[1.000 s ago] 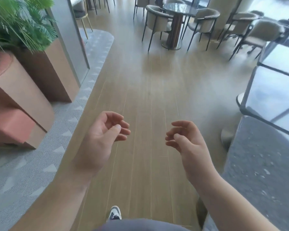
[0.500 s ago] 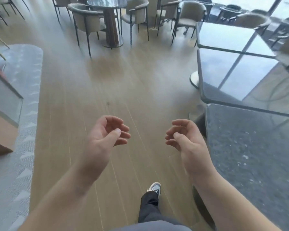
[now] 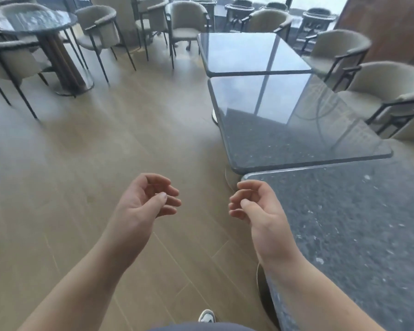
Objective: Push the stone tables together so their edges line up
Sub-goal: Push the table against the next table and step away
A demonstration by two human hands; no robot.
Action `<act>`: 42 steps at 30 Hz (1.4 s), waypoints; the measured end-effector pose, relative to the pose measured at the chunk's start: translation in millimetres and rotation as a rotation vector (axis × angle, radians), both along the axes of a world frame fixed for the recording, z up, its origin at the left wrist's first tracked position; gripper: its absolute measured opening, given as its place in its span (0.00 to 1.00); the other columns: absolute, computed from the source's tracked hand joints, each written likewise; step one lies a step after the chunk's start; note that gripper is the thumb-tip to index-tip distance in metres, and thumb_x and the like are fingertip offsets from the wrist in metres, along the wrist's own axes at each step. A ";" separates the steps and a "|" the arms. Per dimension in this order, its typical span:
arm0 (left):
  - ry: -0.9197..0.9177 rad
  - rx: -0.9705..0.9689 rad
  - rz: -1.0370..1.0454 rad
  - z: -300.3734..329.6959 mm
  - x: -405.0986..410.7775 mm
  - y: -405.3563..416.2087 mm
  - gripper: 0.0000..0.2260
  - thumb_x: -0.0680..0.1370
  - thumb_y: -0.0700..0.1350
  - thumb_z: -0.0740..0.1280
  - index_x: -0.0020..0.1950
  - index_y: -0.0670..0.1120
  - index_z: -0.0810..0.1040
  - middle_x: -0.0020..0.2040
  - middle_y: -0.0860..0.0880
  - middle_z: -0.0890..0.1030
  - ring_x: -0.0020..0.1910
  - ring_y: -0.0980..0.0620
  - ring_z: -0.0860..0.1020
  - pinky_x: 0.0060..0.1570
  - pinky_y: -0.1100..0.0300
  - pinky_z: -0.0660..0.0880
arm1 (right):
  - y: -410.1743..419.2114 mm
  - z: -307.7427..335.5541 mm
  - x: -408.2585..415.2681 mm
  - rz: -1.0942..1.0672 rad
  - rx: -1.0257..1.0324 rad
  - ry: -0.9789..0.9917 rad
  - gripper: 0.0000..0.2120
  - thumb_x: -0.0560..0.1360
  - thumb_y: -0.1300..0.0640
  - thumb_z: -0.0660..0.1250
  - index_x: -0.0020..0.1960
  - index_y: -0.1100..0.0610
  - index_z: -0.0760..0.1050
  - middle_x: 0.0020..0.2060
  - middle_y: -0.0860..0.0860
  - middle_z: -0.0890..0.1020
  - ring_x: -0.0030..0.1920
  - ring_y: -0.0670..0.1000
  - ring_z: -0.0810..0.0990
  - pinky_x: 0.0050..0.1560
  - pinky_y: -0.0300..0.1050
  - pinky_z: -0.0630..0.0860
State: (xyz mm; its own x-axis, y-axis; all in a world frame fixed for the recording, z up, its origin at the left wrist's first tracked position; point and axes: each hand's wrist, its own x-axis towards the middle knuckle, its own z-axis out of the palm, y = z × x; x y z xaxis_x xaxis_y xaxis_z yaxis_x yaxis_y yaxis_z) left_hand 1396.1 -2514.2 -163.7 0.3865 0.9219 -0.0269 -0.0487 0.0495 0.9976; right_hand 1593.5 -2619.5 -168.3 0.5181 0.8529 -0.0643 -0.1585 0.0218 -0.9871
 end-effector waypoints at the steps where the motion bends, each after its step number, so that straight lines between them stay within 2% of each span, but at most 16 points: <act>1: -0.008 -0.011 -0.038 -0.6 13.9 10.6 0.07 0.79 0.36 0.63 0.55 0.42 0.76 0.44 0.47 0.84 0.44 0.47 0.84 0.46 0.54 0.82 | 6.0 -1.0 6.8 -0.026 -0.009 0.000 0.14 0.80 0.74 0.55 0.58 0.62 0.73 0.39 0.49 0.81 0.42 0.50 0.80 0.47 0.45 0.80; 3: -0.014 -0.030 -0.109 -2.9 39.7 31.9 0.10 0.75 0.40 0.63 0.55 0.42 0.76 0.44 0.49 0.84 0.44 0.48 0.84 0.46 0.55 0.82 | 17.6 -3.5 18.7 -0.087 -0.031 0.003 0.14 0.80 0.74 0.55 0.57 0.61 0.74 0.40 0.52 0.81 0.42 0.51 0.80 0.47 0.46 0.79; 10: -0.015 -0.040 -0.414 -21.0 111.4 120.2 0.10 0.75 0.40 0.63 0.54 0.42 0.76 0.45 0.47 0.84 0.44 0.46 0.84 0.45 0.55 0.82 | 63.9 -21.6 44.7 -0.350 -0.088 -0.009 0.14 0.80 0.74 0.56 0.56 0.60 0.74 0.41 0.52 0.80 0.44 0.51 0.80 0.49 0.48 0.80; 13: -0.008 -0.044 -0.532 -30.2 136.4 169.3 0.07 0.78 0.35 0.63 0.53 0.43 0.77 0.44 0.48 0.84 0.43 0.47 0.84 0.45 0.56 0.82 | 95.3 -31.2 47.5 -0.489 -0.120 -0.022 0.14 0.79 0.73 0.55 0.57 0.60 0.74 0.41 0.51 0.81 0.44 0.50 0.80 0.49 0.47 0.80; 15: 0.032 -0.044 -0.626 -34.8 149.5 204.5 0.11 0.81 0.29 0.60 0.54 0.43 0.77 0.44 0.49 0.84 0.43 0.48 0.84 0.45 0.56 0.82 | 120.4 -35.2 47.4 -0.602 -0.144 -0.002 0.14 0.79 0.74 0.55 0.57 0.61 0.74 0.40 0.51 0.81 0.43 0.50 0.80 0.48 0.46 0.80; 18: 0.085 -0.062 -0.762 -38.0 168.4 251.6 0.12 0.81 0.28 0.58 0.54 0.42 0.77 0.44 0.49 0.84 0.44 0.48 0.84 0.46 0.56 0.82 | 153.6 -39.0 44.5 -0.759 -0.179 0.028 0.15 0.78 0.74 0.55 0.56 0.61 0.74 0.39 0.50 0.81 0.42 0.49 0.80 0.46 0.46 0.79; 22: 0.136 -0.144 -0.905 -48.0 196.0 288.8 0.11 0.80 0.30 0.60 0.54 0.43 0.77 0.44 0.50 0.84 0.44 0.49 0.84 0.47 0.54 0.82 | 175.2 -47.2 36.0 -0.928 -0.212 0.066 0.14 0.77 0.72 0.56 0.56 0.59 0.75 0.38 0.46 0.81 0.41 0.47 0.81 0.45 0.44 0.80; 25: 0.177 -0.202 -1.016 -64.9 216.4 296.3 0.09 0.74 0.37 0.63 0.53 0.45 0.78 0.44 0.50 0.85 0.44 0.49 0.84 0.46 0.54 0.83 | 177.0 -59.0 28.8 -1.043 -0.243 0.125 0.14 0.73 0.66 0.58 0.55 0.58 0.75 0.37 0.45 0.81 0.41 0.47 0.81 0.45 0.43 0.80; 27: 0.257 -0.249 -1.073 -82.5 229.9 292.5 0.10 0.74 0.38 0.63 0.53 0.45 0.78 0.44 0.50 0.85 0.43 0.50 0.84 0.47 0.54 0.83 | 173.8 -70.3 26.0 -1.111 -0.273 0.182 0.14 0.75 0.69 0.57 0.55 0.57 0.75 0.37 0.46 0.81 0.42 0.48 0.81 0.46 0.44 0.79; 30: 0.406 -0.354 -1.123 -114.0 251.0 280.3 0.10 0.80 0.33 0.61 0.53 0.44 0.78 0.44 0.49 0.85 0.42 0.51 0.85 0.46 0.51 0.82 | 168.5 -90.8 27.1 -1.214 -0.308 0.313 0.15 0.77 0.73 0.55 0.55 0.59 0.75 0.38 0.49 0.81 0.41 0.51 0.80 0.45 0.46 0.79; 34: 0.586 -0.496 -1.128 -150.8 287.8 260.6 0.10 0.81 0.31 0.58 0.54 0.42 0.77 0.45 0.46 0.84 0.40 0.50 0.85 0.44 0.52 0.81 | 162.9 -128.1 42.9 -1.290 -0.334 0.532 0.15 0.78 0.72 0.55 0.55 0.60 0.75 0.40 0.53 0.80 0.40 0.51 0.79 0.47 0.47 0.78; 38: 0.711 -0.592 -1.096 -185.9 322.4 242.0 0.08 0.82 0.32 0.60 0.56 0.41 0.75 0.45 0.45 0.83 0.40 0.49 0.86 0.43 0.52 0.83 | 155.1 -173.6 70.7 -1.298 -0.355 0.695 0.14 0.78 0.72 0.55 0.53 0.59 0.75 0.40 0.54 0.79 0.38 0.50 0.78 0.43 0.45 0.78; 40: 0.776 -0.679 -1.055 -204.1 336.1 235.5 0.08 0.82 0.33 0.61 0.60 0.39 0.74 0.49 0.43 0.82 0.43 0.47 0.85 0.46 0.51 0.82 | 150.0 -198.2 82.7 -1.280 -0.387 0.799 0.12 0.79 0.70 0.56 0.54 0.58 0.75 0.41 0.54 0.80 0.40 0.51 0.78 0.44 0.45 0.79; 42: 0.830 -0.817 -0.990 -224.4 344.0 229.9 0.14 0.84 0.35 0.60 0.70 0.35 0.69 0.57 0.39 0.79 0.54 0.42 0.83 0.54 0.49 0.79 | 144.8 -223.2 90.9 -1.247 -0.404 0.928 0.10 0.81 0.67 0.57 0.54 0.58 0.75 0.42 0.55 0.80 0.41 0.52 0.79 0.45 0.46 0.80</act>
State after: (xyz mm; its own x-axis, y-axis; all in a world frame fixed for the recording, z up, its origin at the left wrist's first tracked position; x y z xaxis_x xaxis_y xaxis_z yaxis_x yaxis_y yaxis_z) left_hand 1740.1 -2284.2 -388.1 0.4390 -0.0632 -0.8963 0.8747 0.2582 0.4102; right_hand 1684.4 -2474.7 -391.4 0.4987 -0.2018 -0.8430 -0.7607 0.3644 -0.5373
